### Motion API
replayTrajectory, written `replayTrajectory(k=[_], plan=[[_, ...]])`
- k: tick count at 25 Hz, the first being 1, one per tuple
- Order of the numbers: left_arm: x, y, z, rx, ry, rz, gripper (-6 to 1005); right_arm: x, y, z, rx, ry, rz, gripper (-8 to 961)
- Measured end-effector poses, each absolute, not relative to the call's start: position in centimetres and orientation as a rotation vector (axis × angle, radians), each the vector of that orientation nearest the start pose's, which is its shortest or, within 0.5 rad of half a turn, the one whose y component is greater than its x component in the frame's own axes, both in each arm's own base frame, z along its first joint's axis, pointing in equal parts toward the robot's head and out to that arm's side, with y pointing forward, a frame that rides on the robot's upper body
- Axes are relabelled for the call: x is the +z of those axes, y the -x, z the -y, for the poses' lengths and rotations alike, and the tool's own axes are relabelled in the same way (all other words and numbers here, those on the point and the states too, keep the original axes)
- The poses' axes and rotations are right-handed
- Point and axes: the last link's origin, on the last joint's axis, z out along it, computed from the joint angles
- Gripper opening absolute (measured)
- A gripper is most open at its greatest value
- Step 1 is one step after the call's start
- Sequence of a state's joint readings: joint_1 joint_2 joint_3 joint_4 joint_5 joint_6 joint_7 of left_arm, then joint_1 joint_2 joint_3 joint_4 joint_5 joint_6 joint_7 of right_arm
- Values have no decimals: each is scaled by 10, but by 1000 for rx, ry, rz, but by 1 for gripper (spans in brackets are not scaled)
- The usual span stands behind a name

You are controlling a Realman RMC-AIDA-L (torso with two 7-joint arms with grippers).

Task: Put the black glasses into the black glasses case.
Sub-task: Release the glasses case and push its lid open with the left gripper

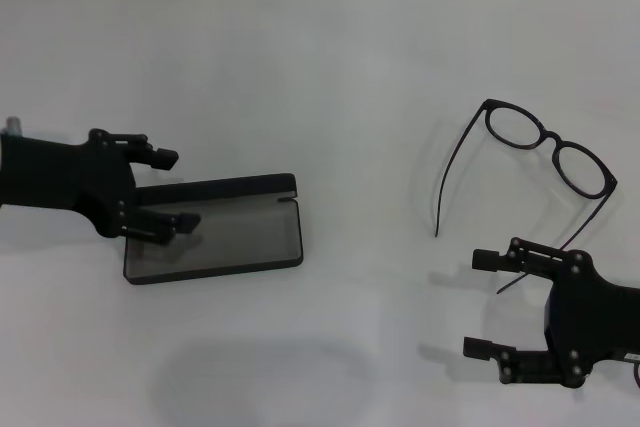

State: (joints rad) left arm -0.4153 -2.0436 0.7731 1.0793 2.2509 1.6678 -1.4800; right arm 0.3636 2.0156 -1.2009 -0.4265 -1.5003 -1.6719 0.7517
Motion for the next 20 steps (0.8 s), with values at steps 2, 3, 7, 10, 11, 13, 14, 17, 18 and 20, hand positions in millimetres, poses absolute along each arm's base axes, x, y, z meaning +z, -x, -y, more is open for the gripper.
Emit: replayTrajectory(k=[2, 3, 7, 10, 11, 13, 14, 17, 18, 20], plan=[[55, 289, -313, -119, 2809, 445, 875, -35, -274, -249, 960, 2804, -37, 811], [54, 290, -313, -116, 2808, 447, 875, -35, -274, -249, 960, 2803, -37, 811], [50, 293, -313, -113, 2811, 420, 836, -35, -274, -249, 961, 2801, -38, 810], [49, 292, -312, -120, 2818, 374, 797, -35, -274, -250, 959, 2799, -40, 810], [48, 292, -311, -121, 2820, 359, 785, -35, -274, -250, 958, 2798, -41, 810], [46, 293, -309, -122, 2826, 328, 759, -35, -275, -250, 957, 2798, -42, 810], [45, 293, -309, -123, 2826, 322, 746, -35, -275, -250, 957, 2797, -43, 810], [43, 294, -308, -130, 2823, 327, 707, -35, -275, -250, 957, 2797, -44, 810], [43, 294, -309, -133, 2821, 326, 673, -35, -275, -250, 957, 2797, -44, 810], [44, 293, -310, -137, 2816, 325, 604, -35, -275, -250, 956, 2797, -44, 811]])
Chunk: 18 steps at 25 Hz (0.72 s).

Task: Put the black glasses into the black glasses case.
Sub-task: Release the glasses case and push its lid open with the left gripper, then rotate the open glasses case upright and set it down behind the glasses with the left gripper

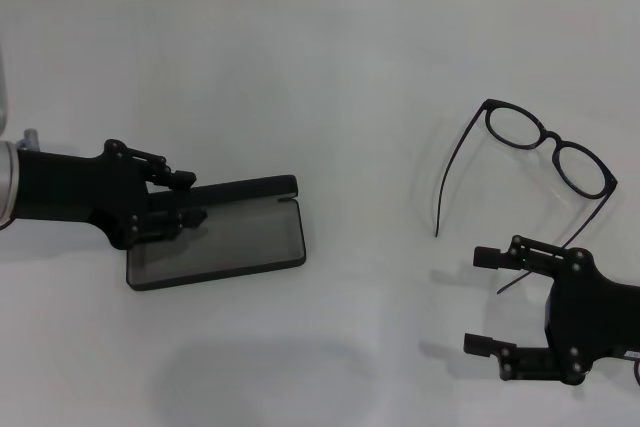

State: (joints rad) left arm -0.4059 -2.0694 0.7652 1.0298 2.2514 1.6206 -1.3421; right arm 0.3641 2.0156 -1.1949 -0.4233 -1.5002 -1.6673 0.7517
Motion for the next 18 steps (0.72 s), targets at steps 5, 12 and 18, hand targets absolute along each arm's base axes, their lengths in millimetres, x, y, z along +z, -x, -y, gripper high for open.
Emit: replayTrajectory(k=[5, 12, 18], plan=[[41, 291, -311, -141, 2816, 318, 460, -35, -274, -251, 955, 2797, -42, 811], [42, 290, -313, -141, 2808, 316, 315, -35, -274, -251, 950, 2796, -42, 811], [43, 288, -313, -192, 2786, 292, 256, -35, -275, -252, 948, 2794, -44, 811]])
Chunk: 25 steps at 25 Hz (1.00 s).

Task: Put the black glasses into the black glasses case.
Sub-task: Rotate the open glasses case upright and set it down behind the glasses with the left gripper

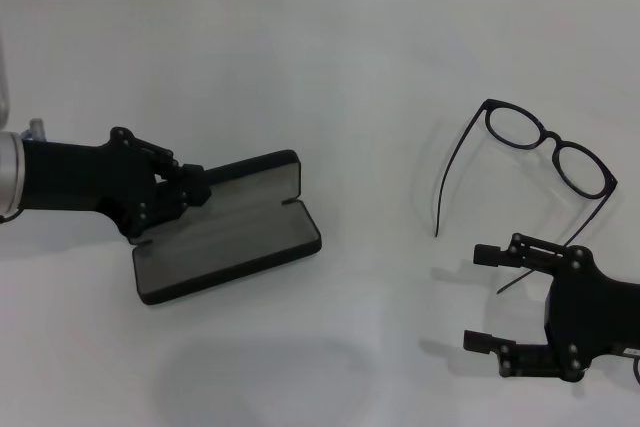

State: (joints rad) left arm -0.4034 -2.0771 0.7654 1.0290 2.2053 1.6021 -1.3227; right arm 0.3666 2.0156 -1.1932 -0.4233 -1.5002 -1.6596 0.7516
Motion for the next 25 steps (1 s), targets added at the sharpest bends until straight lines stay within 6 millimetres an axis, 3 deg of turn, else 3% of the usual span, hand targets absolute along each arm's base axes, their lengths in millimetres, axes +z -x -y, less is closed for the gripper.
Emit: replayTrajectory(k=[11, 25], plan=[[42, 286, -309, -312, 2744, 217, 212, -35, -273, -253, 950, 2794, -36, 810], [19, 274, -323, -427, 2689, 42, 211, -35, -272, -254, 952, 2793, -33, 811]])
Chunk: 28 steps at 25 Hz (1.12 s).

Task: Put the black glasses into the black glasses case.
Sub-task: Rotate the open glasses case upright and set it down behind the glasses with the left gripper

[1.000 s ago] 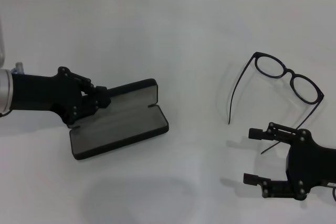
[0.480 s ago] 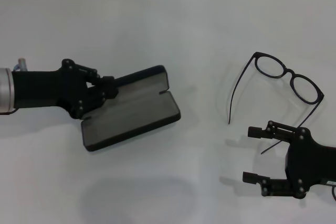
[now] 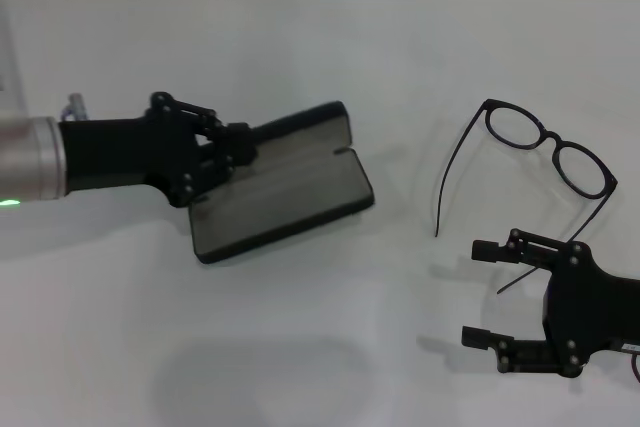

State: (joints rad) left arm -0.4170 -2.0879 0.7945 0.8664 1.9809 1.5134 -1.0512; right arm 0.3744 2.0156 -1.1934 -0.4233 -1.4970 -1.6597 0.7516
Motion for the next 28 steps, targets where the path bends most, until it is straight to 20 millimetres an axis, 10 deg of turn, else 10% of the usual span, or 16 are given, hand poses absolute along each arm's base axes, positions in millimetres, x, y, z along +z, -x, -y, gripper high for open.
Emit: replayTrajectory(k=[28], plan=[[-12, 268, -332, -384, 2686, -132, 209, -35, -273, -254, 960, 2784, -44, 811]])
